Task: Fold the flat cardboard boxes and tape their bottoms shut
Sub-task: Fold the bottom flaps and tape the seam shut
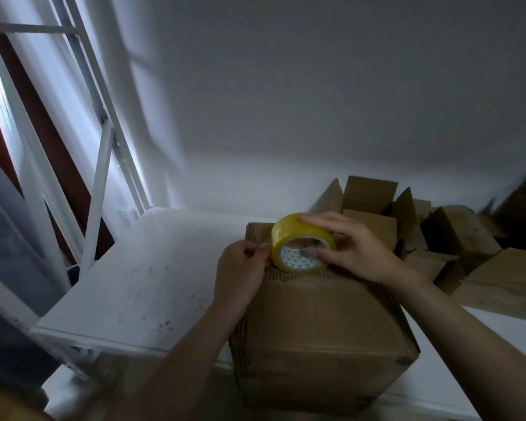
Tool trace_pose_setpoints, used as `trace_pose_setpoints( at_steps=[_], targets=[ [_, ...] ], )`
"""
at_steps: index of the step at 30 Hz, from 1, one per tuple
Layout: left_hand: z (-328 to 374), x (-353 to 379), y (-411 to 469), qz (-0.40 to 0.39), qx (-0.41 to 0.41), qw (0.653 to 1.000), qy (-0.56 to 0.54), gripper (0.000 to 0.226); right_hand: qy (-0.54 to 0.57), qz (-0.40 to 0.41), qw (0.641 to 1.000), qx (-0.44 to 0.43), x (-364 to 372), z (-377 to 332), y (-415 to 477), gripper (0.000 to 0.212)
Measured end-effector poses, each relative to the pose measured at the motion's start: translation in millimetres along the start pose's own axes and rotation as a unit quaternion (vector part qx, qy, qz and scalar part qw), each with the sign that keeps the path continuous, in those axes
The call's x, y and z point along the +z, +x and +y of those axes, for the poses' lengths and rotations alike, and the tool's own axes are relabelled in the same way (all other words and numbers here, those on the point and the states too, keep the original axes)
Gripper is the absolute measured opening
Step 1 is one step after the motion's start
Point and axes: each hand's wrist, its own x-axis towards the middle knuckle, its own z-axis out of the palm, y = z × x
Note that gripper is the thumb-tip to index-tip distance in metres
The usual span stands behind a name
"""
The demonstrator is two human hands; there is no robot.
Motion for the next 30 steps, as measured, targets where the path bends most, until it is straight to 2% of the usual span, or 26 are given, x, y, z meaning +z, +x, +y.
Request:
trace_pose_setpoints(
  at_steps=[5, 11, 15, 19, 23, 27, 30],
  targets=[
    [2.3, 0.1, -0.3, -0.001, -0.006, 1.0, 0.009, 0.024, -0.026, -0.006, 1.0, -0.001, 1.0, 0.5, 0.1, 0.056],
    [10.9, -4.4, -13.7, -0.033, 0.018, 0.998, 0.048, 0.033, -0.186, -0.095, 0.978, 0.028, -11.1, -19.9, 12.9, 0.057],
    [20.9, -11.7, -13.2, -0.088, -0.047, 0.994, -0.037, 0.046, -0.246, -0.101, 0.964, 0.018, -16.8, -41.3, 17.0, 0.061],
    [25.5, -16.2, -16.7, -0.096, -0.106, 0.981, -0.132, 0.018, -0.238, -0.086, 0.967, 0.032, -12.7, -46.1, 4.8, 0.06],
    [21.9, -7.1, -15.2, -0.098, -0.099, 0.981, -0.135, 0.014, -0.205, -0.052, 0.977, 0.027, -11.0, -28.3, -11.2, 0.062],
    [7.3, -1.0, -10.6, -0.078, 0.0, 0.997, -0.011, 0.032, -0.183, -0.007, 0.983, -0.003, -3.9, -10.1, -26.4, 0.071],
    [7.9, -4.7, -12.0, -0.085, 0.009, 0.996, -0.017, 0.041, -0.213, -0.017, 0.977, -0.011, -6.2, -10.3, -29.8, 0.069]
  ],
)
